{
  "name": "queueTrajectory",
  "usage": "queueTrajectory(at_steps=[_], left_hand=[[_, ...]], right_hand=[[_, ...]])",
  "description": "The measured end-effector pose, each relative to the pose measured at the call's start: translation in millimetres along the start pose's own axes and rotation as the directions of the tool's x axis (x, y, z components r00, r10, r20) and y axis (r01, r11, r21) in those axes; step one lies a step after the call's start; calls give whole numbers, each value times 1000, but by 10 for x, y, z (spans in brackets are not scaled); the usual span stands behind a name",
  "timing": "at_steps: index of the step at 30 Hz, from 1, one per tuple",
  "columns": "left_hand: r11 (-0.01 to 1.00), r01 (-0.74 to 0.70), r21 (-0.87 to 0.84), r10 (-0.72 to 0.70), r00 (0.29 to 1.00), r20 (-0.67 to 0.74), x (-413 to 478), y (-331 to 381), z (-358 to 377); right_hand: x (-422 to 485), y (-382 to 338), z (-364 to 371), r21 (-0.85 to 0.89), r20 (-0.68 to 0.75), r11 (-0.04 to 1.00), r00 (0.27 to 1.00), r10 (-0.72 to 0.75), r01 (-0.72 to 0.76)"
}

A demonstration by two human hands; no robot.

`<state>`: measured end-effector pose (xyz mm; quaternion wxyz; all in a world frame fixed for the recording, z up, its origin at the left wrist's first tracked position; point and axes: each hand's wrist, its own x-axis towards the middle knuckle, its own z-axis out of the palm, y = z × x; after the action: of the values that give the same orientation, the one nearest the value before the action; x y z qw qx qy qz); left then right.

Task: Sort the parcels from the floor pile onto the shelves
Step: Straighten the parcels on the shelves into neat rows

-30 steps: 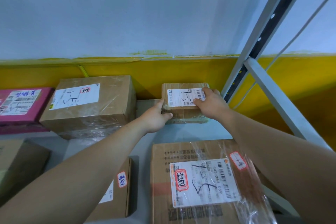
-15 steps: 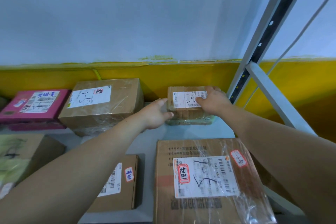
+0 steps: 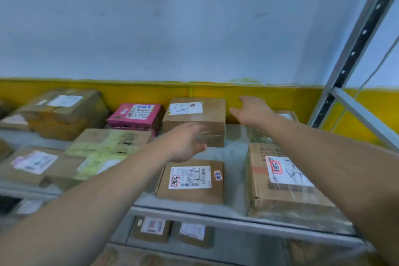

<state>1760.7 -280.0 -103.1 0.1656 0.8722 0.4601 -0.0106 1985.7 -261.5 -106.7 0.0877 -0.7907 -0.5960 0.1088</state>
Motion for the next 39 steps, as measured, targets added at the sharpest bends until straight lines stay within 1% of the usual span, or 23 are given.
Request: queueTrajectory(at_steps=[2,5,8,11,15,19,22,24,27,29,31,34,36,39], left_hand=[[999,24,47,-23,999,-28,-472,-277,-13],[994,101,43,-99,994,-52,-1175,-700,-16],[973,229,34,-226,972,-61,-1821,-1045,-40],[949,312,54,-309,949,-55,-2338,-1326,-41],[901,432,-31,-433,900,-46,-2778,-1631,83],[854,507,-116,-510,860,9,-3005,-1840,361],[832,543,-114,-538,840,76,-3075,-1937,606],[825,553,-119,-540,833,121,-3062,-2012,768],[822,545,-167,-513,835,197,-2994,-2139,1008],[842,513,-166,-469,848,245,-2926,-2235,1163],[875,458,-156,-398,865,304,-2821,-2345,1299],[909,386,-158,-320,887,332,-2603,-2515,1530],[915,366,-170,-295,895,334,-2458,-2564,1732],[930,334,-155,-266,901,344,-2160,-2654,2195]], right_hand=[[-228,-447,91,-17,14,997,997,-72,73],[-591,-1169,303,-57,50,982,983,-177,180],[-931,-1858,549,-78,92,938,939,-332,339],[-1257,-2438,738,-44,133,891,887,-443,452],[-1546,-2934,951,-71,172,816,813,-557,574],[-1665,-3139,1271,-1,254,781,756,-603,624],[-1692,-3140,1527,21,315,781,737,-598,624],[-1729,-3065,1666,23,329,781,733,-595,624],[-1829,-2885,1873,33,368,796,733,-572,605],[-1896,-2748,2046,23,425,825,742,-519,564],[-1952,-2599,2257,7,478,868,760,-439,497],[-1944,-2352,2635,-26,522,936,804,-286,350],[-1904,-2134,2905,-34,538,971,823,-182,238],[-1797,-1743,3301,-26,553,992,828,-86,121]])
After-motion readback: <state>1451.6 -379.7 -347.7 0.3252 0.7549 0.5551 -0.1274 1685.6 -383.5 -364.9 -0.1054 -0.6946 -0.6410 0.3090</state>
